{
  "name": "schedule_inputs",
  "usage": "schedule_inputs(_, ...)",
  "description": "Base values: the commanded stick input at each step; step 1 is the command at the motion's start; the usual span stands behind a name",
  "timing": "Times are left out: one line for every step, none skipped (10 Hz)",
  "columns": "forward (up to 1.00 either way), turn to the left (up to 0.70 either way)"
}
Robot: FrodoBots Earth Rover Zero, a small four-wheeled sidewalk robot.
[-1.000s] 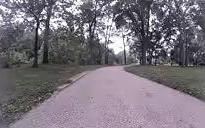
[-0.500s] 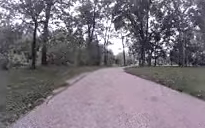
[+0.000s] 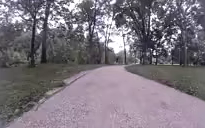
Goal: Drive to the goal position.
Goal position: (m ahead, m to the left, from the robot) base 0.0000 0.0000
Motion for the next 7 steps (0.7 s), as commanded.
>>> schedule_inputs(0.70,0.00)
schedule_inputs(0.70,0.00)
schedule_inputs(0.70,0.00)
schedule_inputs(0.70,0.00)
schedule_inputs(0.70,0.00)
schedule_inputs(0.70,0.00)
schedule_inputs(0.70,0.00)
